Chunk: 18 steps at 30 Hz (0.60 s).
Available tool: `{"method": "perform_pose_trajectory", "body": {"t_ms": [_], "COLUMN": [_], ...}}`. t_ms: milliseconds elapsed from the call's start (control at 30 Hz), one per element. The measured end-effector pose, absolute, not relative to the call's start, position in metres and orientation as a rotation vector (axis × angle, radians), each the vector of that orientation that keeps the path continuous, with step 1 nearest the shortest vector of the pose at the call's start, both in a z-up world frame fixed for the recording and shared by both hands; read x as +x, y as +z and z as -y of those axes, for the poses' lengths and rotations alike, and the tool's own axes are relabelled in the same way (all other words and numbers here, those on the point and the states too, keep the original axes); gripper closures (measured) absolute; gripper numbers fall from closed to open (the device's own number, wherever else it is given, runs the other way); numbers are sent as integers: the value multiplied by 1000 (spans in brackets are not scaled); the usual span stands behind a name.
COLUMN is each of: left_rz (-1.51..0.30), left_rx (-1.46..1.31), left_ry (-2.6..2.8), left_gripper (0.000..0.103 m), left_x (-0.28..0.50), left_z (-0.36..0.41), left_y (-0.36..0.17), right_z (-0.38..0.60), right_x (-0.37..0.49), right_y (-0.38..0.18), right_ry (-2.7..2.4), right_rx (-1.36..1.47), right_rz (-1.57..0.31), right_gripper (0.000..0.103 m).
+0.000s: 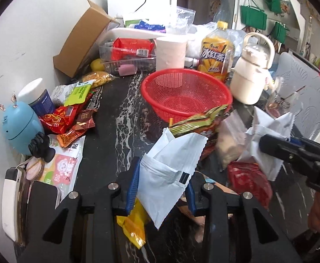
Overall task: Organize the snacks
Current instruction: 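Carry both pouches over the red mesh basket and open both tools to drop them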
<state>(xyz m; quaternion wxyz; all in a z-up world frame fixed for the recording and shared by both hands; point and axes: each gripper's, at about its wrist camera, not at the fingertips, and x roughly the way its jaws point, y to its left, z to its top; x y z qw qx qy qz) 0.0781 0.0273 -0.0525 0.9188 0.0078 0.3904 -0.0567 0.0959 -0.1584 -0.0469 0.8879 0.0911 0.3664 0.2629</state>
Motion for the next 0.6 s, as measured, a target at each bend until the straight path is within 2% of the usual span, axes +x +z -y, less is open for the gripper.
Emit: {"method": "perform_pose_trajectory", "body": {"t_ms": [600], "left_rz": [-646], "left_rx": [45], "left_ry": [-177], "left_gripper": [68], "left_x": [38], "left_z": [-12], "left_y": [13], "right_z": [154], "right_x": [55], "right_y": [1], "right_ry": [588], "right_rx": [151], "right_rz": [-687], "right_gripper": [73]}}
